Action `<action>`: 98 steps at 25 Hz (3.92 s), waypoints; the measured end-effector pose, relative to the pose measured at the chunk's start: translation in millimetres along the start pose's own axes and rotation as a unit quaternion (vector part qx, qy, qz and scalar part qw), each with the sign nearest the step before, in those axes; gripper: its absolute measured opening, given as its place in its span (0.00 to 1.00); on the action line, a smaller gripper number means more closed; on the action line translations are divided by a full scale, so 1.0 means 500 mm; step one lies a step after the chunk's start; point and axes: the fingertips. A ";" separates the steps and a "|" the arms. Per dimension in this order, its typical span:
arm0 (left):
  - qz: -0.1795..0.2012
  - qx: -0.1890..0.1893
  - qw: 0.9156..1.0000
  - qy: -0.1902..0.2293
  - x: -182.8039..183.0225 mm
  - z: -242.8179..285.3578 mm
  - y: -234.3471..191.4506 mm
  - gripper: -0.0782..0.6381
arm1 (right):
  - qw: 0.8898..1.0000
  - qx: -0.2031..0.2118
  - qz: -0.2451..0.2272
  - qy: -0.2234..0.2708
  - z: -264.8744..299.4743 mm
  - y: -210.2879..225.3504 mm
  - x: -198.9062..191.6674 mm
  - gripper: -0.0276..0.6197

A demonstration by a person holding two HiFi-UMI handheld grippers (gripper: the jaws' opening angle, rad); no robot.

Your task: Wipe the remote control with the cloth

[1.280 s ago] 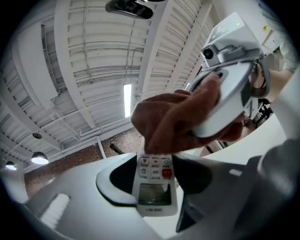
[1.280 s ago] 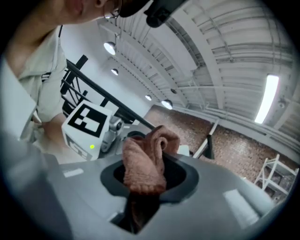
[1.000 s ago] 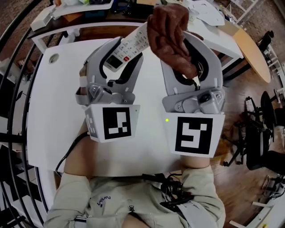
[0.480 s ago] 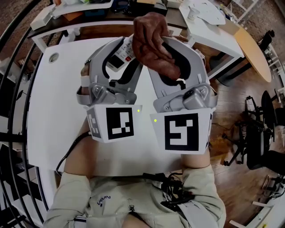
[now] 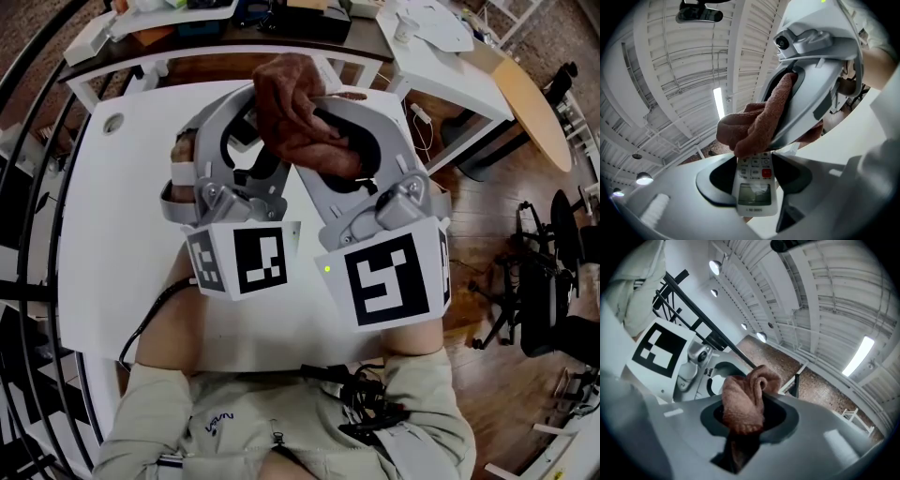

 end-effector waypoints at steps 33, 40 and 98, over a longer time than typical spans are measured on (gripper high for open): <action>-0.555 -0.248 0.784 0.125 0.021 -0.023 -0.054 0.45 | 0.970 -0.114 0.108 0.183 -0.050 0.127 0.009 0.21; -0.575 -0.241 0.772 0.124 0.010 -0.020 -0.063 0.45 | 0.977 -0.061 0.100 0.176 -0.043 0.096 0.006 0.21; -0.670 -0.351 0.611 0.234 0.068 -0.069 -0.116 0.45 | 0.968 0.174 0.087 0.156 -0.038 -0.053 0.013 0.20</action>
Point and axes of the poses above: the fingertips, and each gripper's own axes: z forward along the fingers, y to its right, x out of its top, and after that the axes turned 1 degree about y, right-handed
